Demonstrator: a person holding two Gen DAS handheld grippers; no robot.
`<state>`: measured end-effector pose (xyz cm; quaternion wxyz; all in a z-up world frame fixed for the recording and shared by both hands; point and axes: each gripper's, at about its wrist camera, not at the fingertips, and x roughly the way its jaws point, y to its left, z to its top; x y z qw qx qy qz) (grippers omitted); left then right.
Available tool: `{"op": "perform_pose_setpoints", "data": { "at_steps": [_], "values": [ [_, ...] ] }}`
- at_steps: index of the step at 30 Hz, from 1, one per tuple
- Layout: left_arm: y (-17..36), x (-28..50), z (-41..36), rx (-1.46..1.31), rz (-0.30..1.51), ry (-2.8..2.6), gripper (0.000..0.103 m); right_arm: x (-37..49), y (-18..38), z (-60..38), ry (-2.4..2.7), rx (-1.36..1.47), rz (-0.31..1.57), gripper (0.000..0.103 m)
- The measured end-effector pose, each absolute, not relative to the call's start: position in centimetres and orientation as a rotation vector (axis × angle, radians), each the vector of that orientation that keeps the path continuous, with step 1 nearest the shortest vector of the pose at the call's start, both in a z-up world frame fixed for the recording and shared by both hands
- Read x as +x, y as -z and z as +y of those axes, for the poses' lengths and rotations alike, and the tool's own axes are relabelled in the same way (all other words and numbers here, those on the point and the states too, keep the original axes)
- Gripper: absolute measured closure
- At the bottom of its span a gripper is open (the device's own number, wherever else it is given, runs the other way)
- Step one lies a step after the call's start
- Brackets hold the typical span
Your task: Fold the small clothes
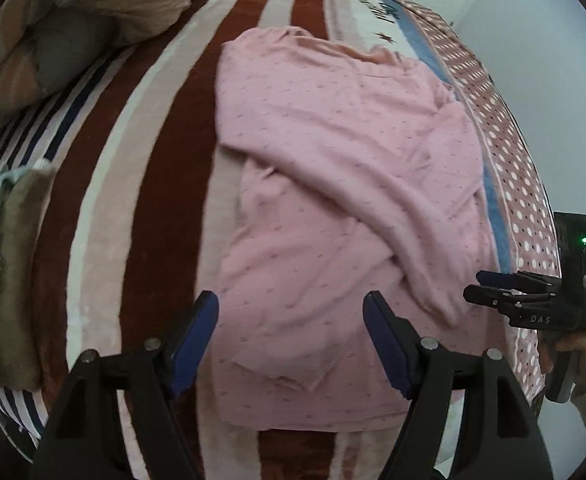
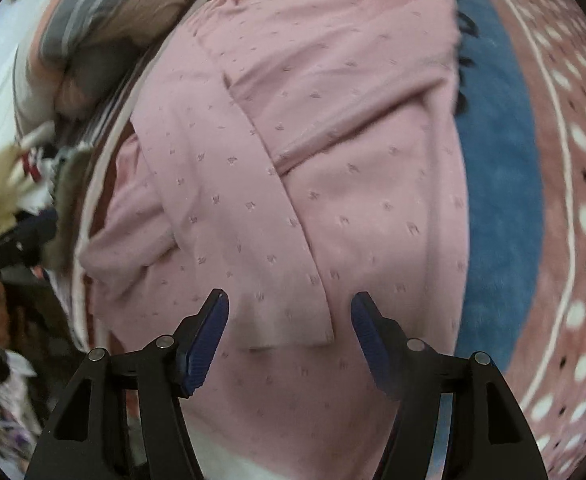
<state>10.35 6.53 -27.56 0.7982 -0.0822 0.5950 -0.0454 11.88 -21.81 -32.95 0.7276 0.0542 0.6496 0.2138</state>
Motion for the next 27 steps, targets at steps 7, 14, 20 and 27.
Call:
{"op": "perform_pose_setpoints", "data": {
  "at_steps": [7,14,20,27],
  "values": [
    [28.5,9.9,7.5,-0.191,1.284,0.078,0.032,11.8,33.4,-19.7,-0.535,0.075,1.458,0.099],
    [28.1,10.0,7.9,-0.188,1.279,0.073,0.031,9.3,31.2,-20.2,-0.555,-0.051,1.486,0.103],
    [27.3,9.9,7.8,-0.204,1.262,0.081,0.030,8.6,29.0,-24.6,-0.453,-0.005,1.518,0.103],
    [28.1,9.8,6.6,-0.180,1.286,0.099,0.027,7.9,30.4,-25.0,-0.415,0.033,1.576,0.099]
  ]
}}
